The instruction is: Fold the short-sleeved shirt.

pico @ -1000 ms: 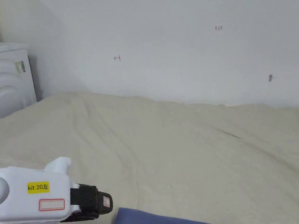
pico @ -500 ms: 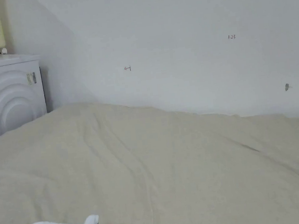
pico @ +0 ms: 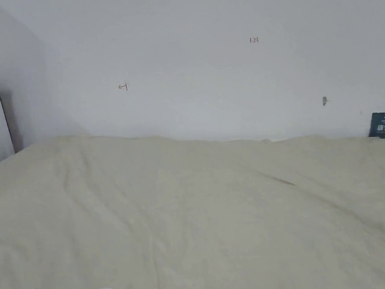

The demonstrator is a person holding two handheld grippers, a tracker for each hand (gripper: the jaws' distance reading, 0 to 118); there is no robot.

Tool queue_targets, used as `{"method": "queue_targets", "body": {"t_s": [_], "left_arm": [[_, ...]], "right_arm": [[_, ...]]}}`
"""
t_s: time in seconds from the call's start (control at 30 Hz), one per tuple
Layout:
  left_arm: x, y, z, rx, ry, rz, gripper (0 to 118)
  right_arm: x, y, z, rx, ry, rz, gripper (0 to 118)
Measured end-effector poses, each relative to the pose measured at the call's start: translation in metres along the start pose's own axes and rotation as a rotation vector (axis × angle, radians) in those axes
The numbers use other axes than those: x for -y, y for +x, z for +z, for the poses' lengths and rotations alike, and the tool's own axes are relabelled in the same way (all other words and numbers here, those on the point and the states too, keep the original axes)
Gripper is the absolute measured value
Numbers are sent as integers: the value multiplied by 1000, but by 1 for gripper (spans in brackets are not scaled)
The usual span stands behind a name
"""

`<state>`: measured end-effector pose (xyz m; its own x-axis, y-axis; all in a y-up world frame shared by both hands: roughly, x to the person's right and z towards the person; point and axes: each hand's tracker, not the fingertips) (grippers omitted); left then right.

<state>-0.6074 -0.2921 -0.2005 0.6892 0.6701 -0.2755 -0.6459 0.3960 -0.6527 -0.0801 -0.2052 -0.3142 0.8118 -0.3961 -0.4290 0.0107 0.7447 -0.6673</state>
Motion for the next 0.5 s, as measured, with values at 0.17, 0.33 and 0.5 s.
{"method": "queue_targets", "body": {"t_s": [0.17, 0.33, 0.5], "left_arm": [[-10, 33, 26, -203, 7, -169, 8], [-18, 55, 59, -593, 19, -373, 8], [-17, 67, 71, -837, 5, -473, 8]], "right_arm": [[-7, -4, 3, 21, 31, 57, 0], [-14, -5, 2, 12, 53, 75, 0], [-12, -9, 0, 13, 64, 111, 0]]}}
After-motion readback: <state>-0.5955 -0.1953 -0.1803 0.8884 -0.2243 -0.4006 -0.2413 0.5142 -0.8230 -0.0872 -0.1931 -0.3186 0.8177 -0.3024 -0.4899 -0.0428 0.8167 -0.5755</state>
